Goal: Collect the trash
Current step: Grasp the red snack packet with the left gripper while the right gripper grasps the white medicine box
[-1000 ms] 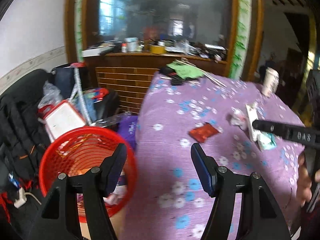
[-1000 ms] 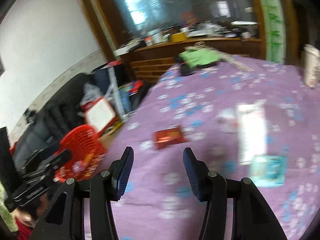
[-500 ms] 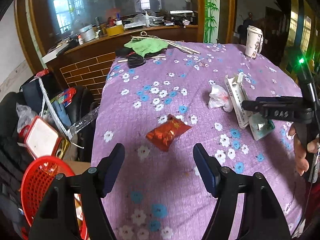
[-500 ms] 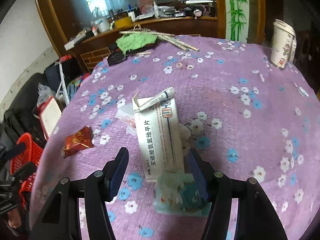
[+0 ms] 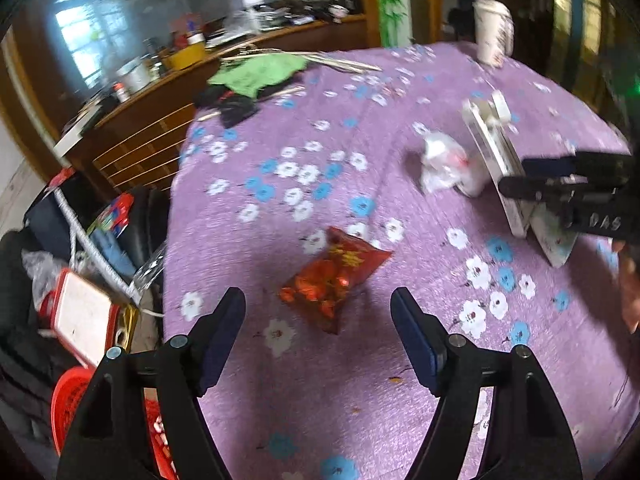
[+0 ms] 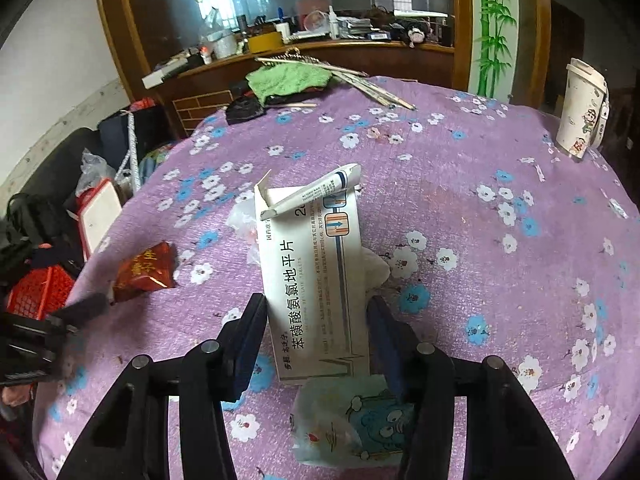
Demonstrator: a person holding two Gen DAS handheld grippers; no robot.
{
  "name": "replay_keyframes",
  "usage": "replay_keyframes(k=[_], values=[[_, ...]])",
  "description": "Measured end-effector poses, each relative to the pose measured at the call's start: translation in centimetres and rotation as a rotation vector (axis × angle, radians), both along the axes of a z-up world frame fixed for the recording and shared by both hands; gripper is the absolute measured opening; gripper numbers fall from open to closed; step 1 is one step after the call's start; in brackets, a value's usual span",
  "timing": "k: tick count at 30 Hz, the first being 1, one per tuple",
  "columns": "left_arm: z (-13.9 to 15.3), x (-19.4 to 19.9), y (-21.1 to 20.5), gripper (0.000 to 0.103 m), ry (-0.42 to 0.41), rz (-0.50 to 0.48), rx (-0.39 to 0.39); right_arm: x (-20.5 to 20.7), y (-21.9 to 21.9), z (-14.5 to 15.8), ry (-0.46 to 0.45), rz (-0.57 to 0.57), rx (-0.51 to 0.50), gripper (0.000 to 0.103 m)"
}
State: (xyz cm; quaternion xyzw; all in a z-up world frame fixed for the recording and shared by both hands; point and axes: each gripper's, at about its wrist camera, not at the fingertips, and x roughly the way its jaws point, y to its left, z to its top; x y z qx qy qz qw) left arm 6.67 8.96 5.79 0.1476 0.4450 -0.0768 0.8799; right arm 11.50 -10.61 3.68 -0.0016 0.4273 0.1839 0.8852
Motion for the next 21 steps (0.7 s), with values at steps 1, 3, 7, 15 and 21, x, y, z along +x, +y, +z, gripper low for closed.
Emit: replay_keyframes(k=[1,3,7,15,21], values=[[-0.3,0.2,-0.3,0.074,-0.003,-0.006,0.018,-0.1,0.0,0.1,-0.002,0.002,0.006,0.056],[-0.9,0.8,-0.8,0.074,0.006,-0.015,0.032,-0.3,-0.2,0.4,-0.004,0.007,0.031,0.056],[-2.1,2.3,-1.5,0.074,0.015,0.001,0.068,-1.0,-0.8,1.5,-0.03,0.007,0.085,0.056],[-3.5,3.6,-0.8,0.037,0.048,0.083,0.013,-1.7,-1.0,2.3,-0.032,0.023,0.164,0.056],[-3.0,3.1,0.2,0.034,0.029,0.173,-0.055,-2.1,-0.7,2.5,-0.036,0.037,0.174,0.056]])
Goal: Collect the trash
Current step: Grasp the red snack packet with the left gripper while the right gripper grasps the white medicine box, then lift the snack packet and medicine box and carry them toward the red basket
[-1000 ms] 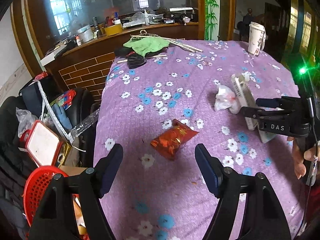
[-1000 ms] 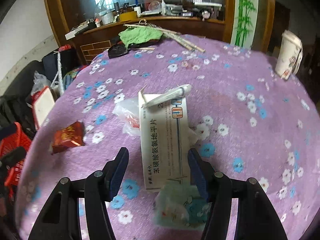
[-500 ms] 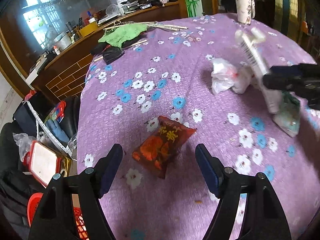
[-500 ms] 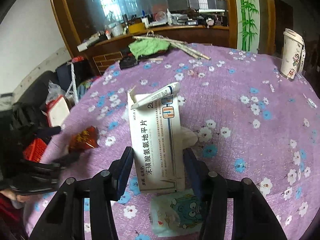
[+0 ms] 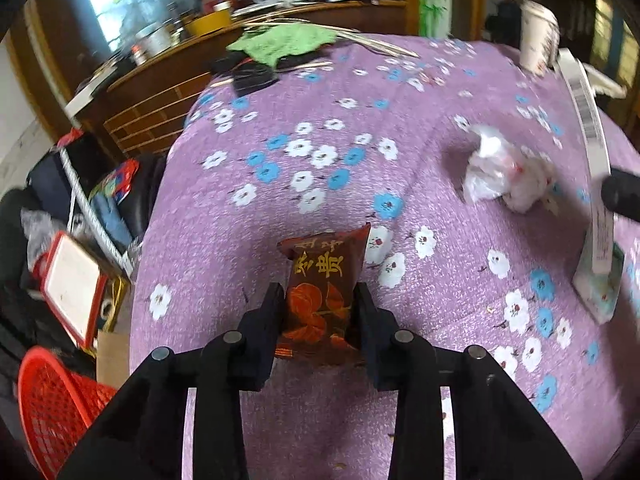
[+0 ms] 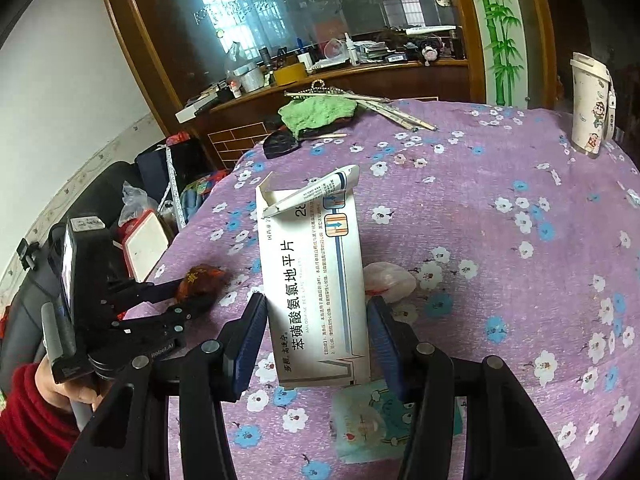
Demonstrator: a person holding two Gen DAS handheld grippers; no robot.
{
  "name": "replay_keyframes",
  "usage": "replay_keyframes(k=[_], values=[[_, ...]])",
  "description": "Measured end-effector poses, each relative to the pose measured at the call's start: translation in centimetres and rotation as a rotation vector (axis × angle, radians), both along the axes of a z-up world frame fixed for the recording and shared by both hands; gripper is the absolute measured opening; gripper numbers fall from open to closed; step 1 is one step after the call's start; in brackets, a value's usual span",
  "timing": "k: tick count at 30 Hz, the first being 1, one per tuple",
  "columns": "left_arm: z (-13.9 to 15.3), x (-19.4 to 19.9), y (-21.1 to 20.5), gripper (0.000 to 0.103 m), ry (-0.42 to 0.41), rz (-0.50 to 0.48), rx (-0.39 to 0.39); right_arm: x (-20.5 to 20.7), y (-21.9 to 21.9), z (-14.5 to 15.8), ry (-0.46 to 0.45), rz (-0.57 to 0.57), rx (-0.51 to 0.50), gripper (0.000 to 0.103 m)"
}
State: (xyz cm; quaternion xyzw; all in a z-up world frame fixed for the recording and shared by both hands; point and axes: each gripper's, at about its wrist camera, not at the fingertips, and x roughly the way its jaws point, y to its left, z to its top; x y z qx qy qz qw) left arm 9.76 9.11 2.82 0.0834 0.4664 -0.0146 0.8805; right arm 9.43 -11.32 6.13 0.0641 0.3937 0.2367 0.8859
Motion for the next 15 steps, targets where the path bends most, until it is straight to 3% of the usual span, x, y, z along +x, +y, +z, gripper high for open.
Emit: replay_keyframes(k=[7,15], values=[[4.3,-4.0,-1.2,0.034,-0.16,0.077,-0.089,-0.3,0.3,0.2,-0.011,0.01,0.003,0.056],[4.5,-5.9,-2.6,0.034,-0.3,0.139,-0.099,-1.3,1.6,0.3,-0.044,0.038,-0.026,0.056]])
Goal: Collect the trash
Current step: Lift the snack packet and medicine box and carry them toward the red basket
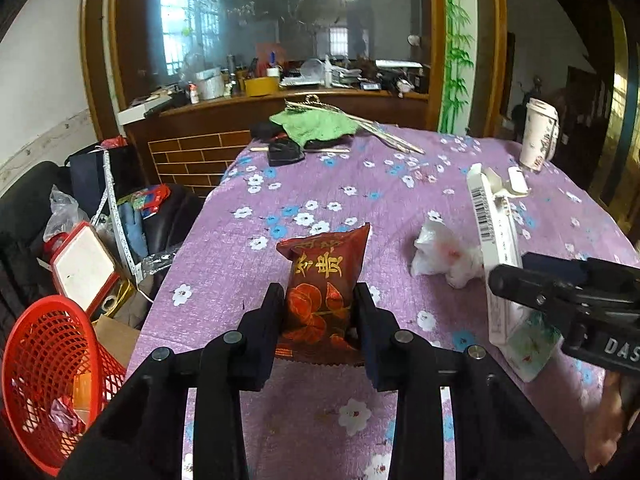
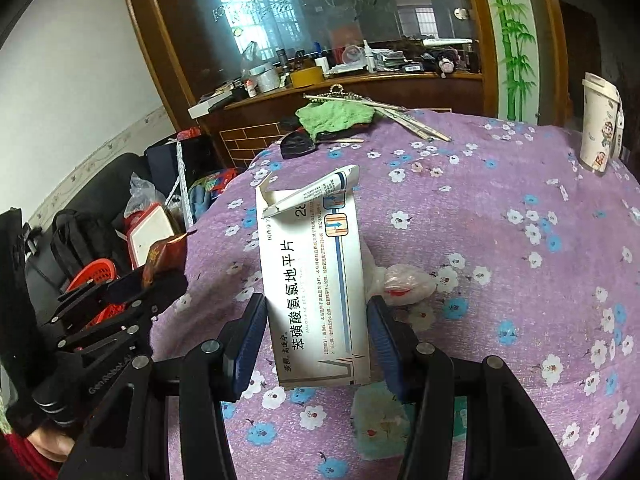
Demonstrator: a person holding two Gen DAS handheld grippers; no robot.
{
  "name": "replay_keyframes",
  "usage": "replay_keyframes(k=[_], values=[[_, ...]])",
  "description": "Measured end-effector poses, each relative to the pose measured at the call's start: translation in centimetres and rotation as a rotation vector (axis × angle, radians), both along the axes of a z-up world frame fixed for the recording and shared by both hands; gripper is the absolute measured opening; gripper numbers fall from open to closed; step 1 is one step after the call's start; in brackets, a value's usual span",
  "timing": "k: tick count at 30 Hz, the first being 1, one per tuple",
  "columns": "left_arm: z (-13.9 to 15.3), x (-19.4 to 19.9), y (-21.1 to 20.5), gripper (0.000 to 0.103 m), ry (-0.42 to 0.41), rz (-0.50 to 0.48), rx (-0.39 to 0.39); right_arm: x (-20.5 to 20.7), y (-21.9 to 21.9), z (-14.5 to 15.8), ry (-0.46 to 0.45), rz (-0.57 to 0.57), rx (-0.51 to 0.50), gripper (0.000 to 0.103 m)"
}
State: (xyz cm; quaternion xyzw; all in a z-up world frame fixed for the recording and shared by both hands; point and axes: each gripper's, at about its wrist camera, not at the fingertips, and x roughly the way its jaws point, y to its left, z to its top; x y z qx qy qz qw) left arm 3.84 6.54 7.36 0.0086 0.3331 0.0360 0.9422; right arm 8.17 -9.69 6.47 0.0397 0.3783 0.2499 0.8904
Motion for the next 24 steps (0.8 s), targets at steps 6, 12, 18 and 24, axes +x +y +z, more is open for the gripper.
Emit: replay_keyframes(k=[6,12,18,24], values=[[-1.5,0.8,0.9,0.034,0.016,-0.005,-0.007,-0.2,0.2,0.0,-0.027,-0.015,-0.034,0.056],[-1.8,0.9,1.6,0.034,0.009,0.001,-0.016,-0.4,0.9,-0.2,-0.038,-0.018,-0.076,0.056],[-1.8,0.5,1.3,0.034,-0.002,-0.005,0.011,-0.2,1.0,-0.6,-0.043,-0.041,-0.117,0.056],[-1.7,0.4,1.2,0.034,-0.007,-0.009,0.022,0.1,1.0,-0.9,-0.038,-0.05,-0.133,0.056]])
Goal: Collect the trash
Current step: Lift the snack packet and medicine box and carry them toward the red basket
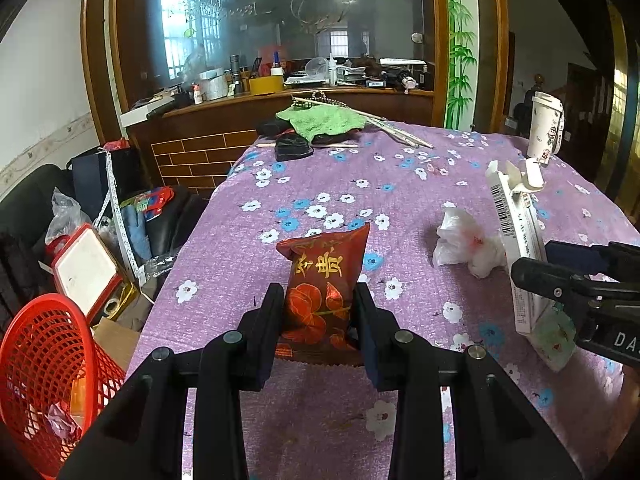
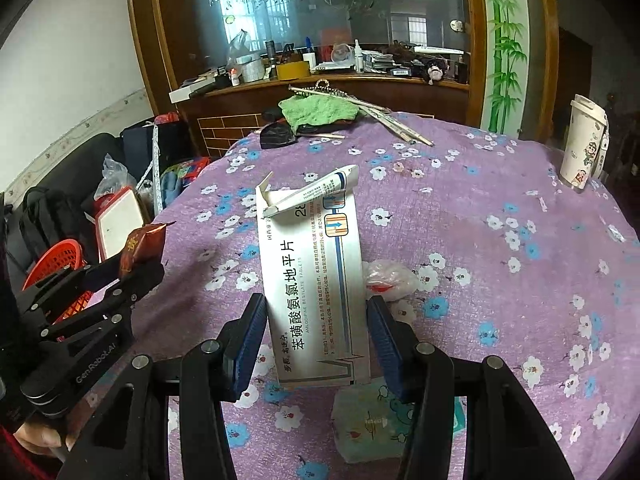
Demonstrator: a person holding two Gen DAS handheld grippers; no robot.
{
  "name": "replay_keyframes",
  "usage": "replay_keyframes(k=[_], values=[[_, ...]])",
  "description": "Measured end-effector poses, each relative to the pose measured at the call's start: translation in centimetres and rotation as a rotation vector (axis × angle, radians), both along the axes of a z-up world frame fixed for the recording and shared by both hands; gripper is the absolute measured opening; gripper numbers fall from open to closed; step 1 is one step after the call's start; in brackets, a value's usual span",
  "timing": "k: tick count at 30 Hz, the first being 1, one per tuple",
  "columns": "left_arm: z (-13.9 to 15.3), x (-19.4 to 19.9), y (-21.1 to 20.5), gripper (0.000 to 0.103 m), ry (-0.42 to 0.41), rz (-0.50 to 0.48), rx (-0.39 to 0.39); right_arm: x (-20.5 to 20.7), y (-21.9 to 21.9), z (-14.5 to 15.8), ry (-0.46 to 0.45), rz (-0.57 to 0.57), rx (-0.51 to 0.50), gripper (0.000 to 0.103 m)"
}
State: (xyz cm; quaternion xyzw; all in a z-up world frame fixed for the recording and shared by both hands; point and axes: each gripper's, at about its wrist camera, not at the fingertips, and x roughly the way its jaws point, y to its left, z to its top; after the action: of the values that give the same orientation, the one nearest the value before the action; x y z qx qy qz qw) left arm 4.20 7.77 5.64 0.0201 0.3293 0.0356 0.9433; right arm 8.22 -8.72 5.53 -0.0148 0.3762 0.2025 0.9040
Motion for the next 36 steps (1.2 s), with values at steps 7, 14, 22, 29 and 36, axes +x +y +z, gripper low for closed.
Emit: replay_keyframes(k=[7,14,22,29,36], values=[[-0.1,0.0,-0.1,0.034,0.004,0.0,-0.002,-0.2,0.2,0.0,-0.005,-0.001,-0.009,0.056],[-0.1,0.0,0.0,0.034,0.008,-0.001,-0.004,-0.3,0.3,0.0,-0.005,0.0,-0.012,0.056],[-0.1,0.0,0.0,0.034,0.008,-0.001,-0.004,-0.3,0.3,0.0,-0.007,0.001,-0.01,0.056],[-0.1,0.0,0.1,0.034,0.006,0.004,-0.009,-0.5,0.2,0.4,-0.013,0.004,0.008,0.056],[0.5,-0.2,0.8,0.034,-0.003,0.025,-0.042,-1.0,-0.4,1.8,-0.037,0.021,0.073,0.056]])
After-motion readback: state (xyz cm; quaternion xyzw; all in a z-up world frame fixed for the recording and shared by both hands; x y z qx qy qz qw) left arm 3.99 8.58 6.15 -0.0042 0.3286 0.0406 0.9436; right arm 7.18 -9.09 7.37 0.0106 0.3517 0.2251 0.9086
